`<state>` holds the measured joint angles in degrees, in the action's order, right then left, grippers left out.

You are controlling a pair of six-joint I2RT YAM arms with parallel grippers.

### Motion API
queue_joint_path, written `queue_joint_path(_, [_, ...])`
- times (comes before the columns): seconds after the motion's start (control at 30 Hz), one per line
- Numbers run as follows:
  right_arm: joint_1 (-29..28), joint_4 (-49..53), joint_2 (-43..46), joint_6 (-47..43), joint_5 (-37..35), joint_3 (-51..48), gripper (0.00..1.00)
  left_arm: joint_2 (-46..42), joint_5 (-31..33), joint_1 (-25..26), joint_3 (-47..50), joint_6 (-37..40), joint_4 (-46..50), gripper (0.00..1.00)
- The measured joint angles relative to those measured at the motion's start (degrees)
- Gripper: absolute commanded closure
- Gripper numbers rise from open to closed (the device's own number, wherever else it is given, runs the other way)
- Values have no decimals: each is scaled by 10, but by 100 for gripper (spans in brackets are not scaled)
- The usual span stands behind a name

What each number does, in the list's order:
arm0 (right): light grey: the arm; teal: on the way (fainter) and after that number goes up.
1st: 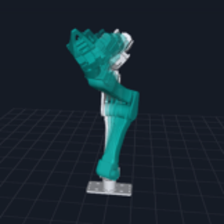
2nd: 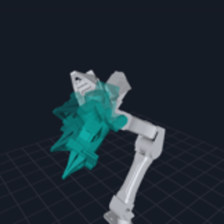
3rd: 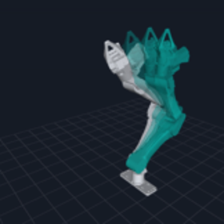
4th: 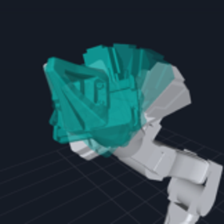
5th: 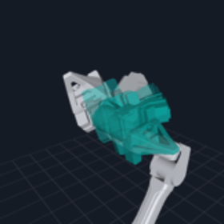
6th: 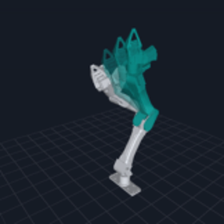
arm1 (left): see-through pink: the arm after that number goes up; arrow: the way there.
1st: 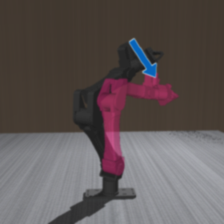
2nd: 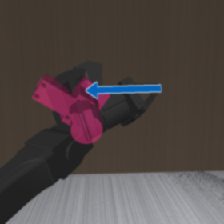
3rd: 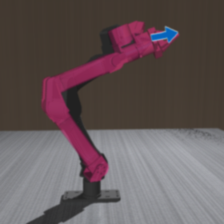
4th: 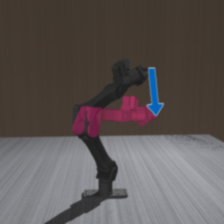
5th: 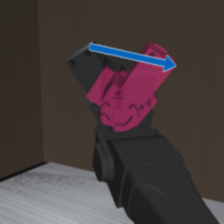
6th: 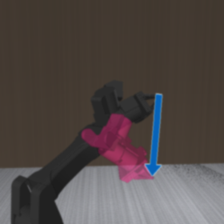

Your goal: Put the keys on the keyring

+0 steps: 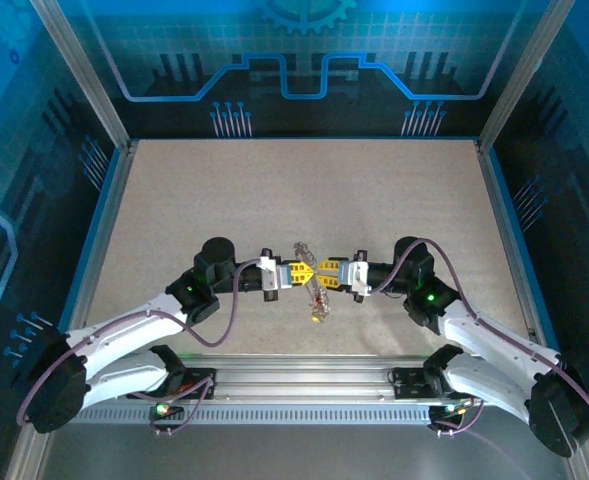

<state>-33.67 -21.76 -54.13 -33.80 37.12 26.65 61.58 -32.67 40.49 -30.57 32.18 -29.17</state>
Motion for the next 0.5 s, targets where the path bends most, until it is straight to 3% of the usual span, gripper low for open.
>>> queue_joint_path(0.17, [0,-7,0,7,5,0,80,12,-15,-3,10,-13,-38,100])
queue_joint_path(0.5, [0,-9,2,15,9,0,99,26,-23,-9,23,-36,-95,100])
